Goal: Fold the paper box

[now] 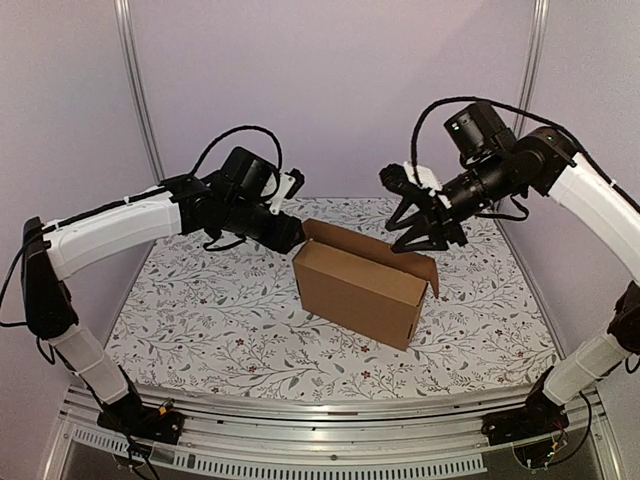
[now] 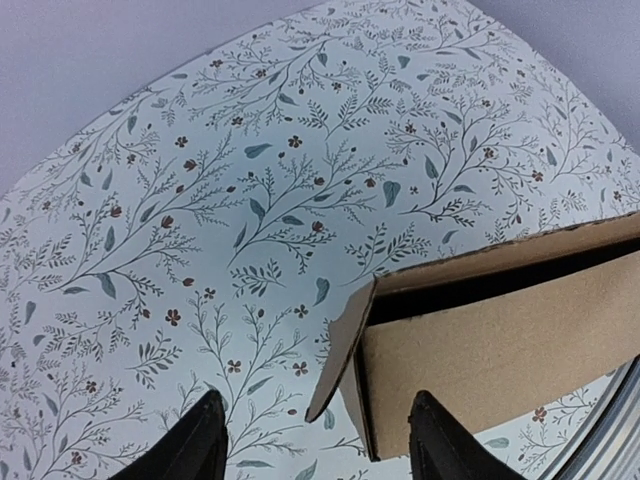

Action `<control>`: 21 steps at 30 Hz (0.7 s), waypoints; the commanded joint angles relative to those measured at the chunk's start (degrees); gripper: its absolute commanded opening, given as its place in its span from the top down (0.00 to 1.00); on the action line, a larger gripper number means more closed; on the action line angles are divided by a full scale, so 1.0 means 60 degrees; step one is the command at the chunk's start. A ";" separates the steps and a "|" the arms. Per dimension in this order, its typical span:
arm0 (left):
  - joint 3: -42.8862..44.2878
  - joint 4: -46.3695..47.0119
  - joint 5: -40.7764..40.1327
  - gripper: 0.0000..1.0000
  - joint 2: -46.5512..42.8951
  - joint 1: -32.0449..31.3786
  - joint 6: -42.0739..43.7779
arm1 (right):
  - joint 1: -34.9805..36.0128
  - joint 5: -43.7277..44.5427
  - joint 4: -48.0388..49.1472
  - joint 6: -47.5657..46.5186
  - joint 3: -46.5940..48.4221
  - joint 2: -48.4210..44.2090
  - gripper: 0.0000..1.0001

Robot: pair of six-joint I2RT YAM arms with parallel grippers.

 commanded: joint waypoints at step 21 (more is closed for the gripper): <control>0.0493 -0.0200 0.1494 0.59 0.0436 0.0523 -0.0295 | 0.1652 0.5792 0.2250 0.1139 -0.0753 0.2984 0.79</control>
